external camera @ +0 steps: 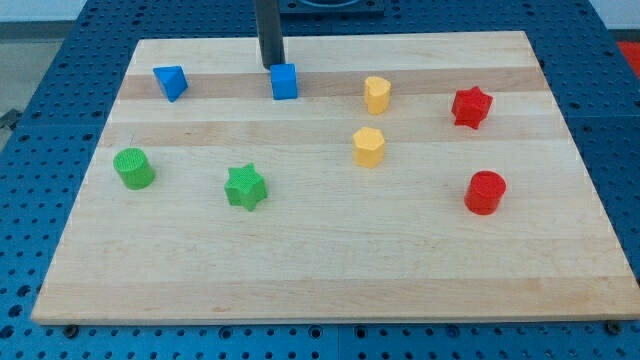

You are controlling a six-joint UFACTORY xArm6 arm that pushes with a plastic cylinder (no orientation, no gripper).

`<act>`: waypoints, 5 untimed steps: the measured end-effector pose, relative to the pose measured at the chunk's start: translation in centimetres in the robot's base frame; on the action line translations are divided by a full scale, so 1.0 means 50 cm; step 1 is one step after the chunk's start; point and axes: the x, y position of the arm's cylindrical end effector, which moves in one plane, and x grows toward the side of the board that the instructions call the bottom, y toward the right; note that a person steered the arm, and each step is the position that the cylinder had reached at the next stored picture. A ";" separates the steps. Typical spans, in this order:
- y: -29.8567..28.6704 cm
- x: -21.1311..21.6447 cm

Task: Push the blue cube diagonal to the green star

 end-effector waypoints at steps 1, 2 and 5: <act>0.000 0.049; 0.015 0.124; 0.012 0.146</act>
